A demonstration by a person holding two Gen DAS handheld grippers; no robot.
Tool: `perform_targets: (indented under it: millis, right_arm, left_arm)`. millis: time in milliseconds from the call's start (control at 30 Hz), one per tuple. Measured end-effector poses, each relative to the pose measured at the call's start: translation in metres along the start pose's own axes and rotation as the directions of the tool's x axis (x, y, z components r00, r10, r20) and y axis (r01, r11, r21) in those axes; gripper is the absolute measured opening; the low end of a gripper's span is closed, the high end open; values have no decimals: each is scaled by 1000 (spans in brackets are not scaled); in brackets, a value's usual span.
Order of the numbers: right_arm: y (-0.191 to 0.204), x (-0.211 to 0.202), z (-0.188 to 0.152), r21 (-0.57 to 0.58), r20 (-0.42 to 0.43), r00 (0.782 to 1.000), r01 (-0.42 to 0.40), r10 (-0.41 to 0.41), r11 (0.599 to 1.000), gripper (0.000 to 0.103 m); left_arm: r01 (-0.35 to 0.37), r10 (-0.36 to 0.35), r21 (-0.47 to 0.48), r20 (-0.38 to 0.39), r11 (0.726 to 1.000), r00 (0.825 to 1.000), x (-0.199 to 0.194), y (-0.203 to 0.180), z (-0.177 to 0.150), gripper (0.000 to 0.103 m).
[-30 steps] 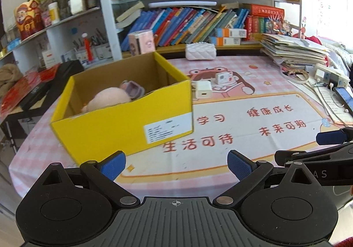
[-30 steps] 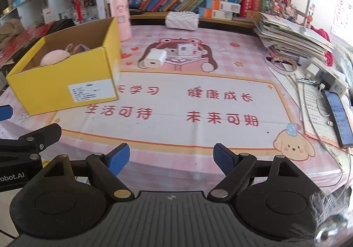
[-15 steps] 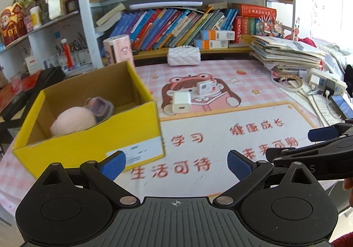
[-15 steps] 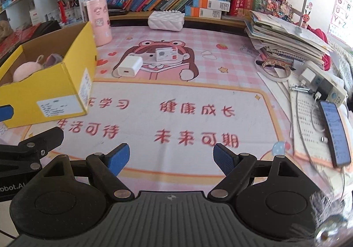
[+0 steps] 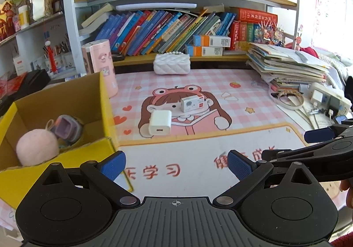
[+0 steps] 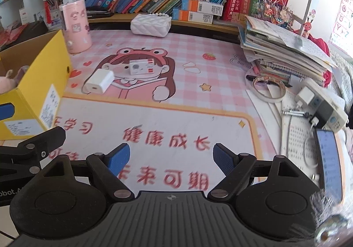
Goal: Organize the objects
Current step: 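Withdraw both tools from the box toward the white charger and small white box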
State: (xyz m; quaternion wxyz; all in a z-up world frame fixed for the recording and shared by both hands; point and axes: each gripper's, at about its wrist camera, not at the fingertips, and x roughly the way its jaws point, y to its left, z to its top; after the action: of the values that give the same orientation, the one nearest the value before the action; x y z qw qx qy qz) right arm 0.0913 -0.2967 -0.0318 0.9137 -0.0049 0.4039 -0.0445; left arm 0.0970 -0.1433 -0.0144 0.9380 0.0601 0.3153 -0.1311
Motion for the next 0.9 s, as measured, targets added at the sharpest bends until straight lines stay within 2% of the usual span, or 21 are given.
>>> perform_targets:
  millis: [633, 900]
  right_arm:
    - [-29, 41, 40, -41, 16, 998, -55, 55, 998, 81]
    - [-37, 53, 66, -36, 71, 993, -97, 99, 995, 79]
  left_arm:
    - [-81, 80, -39, -23, 996, 996, 44, -13, 26, 100]
    - [-145, 145, -29, -11, 989, 989, 60, -19, 42, 98]
